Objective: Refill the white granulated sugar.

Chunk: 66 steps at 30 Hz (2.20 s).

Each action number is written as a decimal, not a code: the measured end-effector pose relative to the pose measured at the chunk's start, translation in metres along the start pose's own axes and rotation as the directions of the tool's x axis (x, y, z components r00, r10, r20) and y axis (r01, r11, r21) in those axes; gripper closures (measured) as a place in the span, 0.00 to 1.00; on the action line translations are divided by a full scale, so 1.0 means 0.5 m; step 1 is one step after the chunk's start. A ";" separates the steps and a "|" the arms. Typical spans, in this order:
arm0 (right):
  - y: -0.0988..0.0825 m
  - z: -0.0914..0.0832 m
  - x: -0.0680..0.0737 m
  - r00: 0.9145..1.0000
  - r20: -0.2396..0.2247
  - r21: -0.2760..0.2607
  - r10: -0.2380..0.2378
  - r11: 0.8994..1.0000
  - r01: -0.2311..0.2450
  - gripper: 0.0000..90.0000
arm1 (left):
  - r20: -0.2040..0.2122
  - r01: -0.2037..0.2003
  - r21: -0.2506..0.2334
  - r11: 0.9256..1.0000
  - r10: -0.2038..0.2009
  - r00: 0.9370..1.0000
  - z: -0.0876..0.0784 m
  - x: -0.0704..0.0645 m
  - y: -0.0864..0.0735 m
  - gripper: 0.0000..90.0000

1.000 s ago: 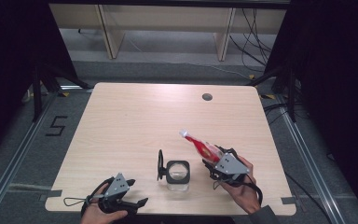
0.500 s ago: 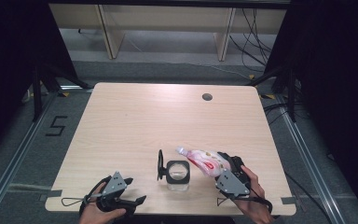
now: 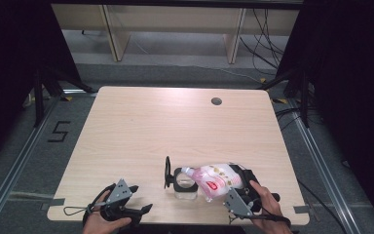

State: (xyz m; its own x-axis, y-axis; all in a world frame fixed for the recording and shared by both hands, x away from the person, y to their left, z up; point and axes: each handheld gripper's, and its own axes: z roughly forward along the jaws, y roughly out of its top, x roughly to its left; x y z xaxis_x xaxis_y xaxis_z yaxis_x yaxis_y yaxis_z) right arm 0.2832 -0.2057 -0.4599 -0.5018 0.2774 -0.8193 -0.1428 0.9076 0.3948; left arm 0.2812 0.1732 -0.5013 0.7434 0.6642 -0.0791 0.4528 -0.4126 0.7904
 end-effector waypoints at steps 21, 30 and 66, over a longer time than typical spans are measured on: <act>0.007 -0.010 0.000 0.920 0.062 0.127 -0.388 0.917 0.379 0.44 | -0.002 0.001 -0.025 1.000 -0.001 1.000 0.004 0.001 -0.001 0.22; 0.021 -0.011 0.006 0.853 0.070 0.169 -0.516 0.849 0.500 0.44 | 0.004 0.026 -0.014 1.000 -0.026 1.000 0.005 -0.004 -0.003 0.22; 0.027 -0.018 -0.004 0.807 0.110 0.196 -0.581 0.808 0.555 0.45 | 0.009 0.017 -0.023 1.000 -0.017 1.000 0.010 -0.003 -0.005 0.22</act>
State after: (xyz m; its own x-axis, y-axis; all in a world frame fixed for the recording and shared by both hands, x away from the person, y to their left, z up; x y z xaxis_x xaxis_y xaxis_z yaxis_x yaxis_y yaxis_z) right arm 0.2747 -0.1971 -0.4492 -0.2283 -0.2686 -0.9358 -0.2270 0.9494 -0.2171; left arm 0.2814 0.1697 -0.5062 0.7403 0.6651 -0.0981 0.4540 -0.3869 0.8026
